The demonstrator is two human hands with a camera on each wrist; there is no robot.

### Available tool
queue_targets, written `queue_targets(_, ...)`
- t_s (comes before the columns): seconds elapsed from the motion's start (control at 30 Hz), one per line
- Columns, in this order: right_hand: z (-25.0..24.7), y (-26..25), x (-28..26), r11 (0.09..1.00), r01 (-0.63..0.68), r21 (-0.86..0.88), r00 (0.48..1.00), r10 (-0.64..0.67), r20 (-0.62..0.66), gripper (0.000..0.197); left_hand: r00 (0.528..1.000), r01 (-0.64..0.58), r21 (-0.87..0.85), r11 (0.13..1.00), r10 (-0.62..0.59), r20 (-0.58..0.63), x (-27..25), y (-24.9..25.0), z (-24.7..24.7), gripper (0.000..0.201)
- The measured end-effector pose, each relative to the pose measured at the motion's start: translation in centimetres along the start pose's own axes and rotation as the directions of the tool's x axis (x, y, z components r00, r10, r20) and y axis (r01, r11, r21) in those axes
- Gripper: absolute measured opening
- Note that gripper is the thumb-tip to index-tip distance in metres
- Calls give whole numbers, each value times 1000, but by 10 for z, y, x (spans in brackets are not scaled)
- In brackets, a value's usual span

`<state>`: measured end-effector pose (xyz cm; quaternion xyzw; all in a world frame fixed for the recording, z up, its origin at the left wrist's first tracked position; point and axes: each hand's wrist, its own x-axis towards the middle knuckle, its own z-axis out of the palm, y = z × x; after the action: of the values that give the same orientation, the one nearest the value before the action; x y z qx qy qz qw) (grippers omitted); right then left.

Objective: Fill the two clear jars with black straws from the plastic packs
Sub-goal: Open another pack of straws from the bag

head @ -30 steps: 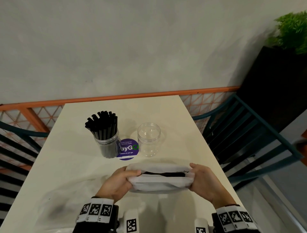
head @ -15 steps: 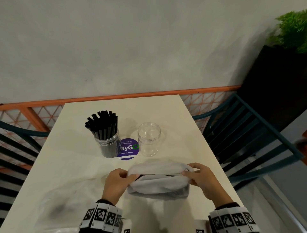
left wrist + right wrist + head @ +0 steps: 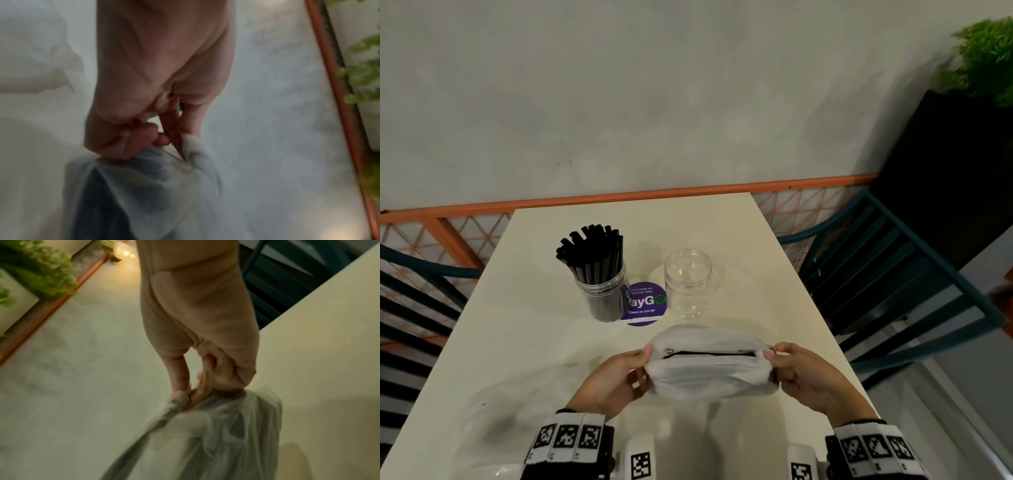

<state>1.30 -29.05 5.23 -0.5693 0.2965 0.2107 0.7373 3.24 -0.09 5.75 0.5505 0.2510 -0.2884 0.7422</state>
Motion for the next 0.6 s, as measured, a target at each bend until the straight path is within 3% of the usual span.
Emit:
queue_targets(0.17,-7,-5,-5,969,-134,210,988,114,106,39,994,109,-101,989,-108,21,0,-2,0,11)
queue_targets(0.23,-6,-6,-6,968,-143,208,988,127,86,37,992,125,-136,983,-119,51,-4,0,6,14)
queue_targets(0.37,-5,-2,-4,969,-151,196,987,158,-21,36,991,120,-127,985,-126,-37,-6,-2,10,19)
queue_targets(0.43,-6,0,-2,975,-143,172,988,152,-41,29,993,109,-58,992,-111,-47,-5,-6,10,22)
queue_targets(0.53,-13,3,-1,992,-84,90,996,81,38,11,998,68,110,992,-69,5,-5,-7,8,33)
queue_targets(0.6,-15,4,-2,999,1,-34,998,1,56,19,1000,-15,228,973,14,6,-7,-6,6,29)
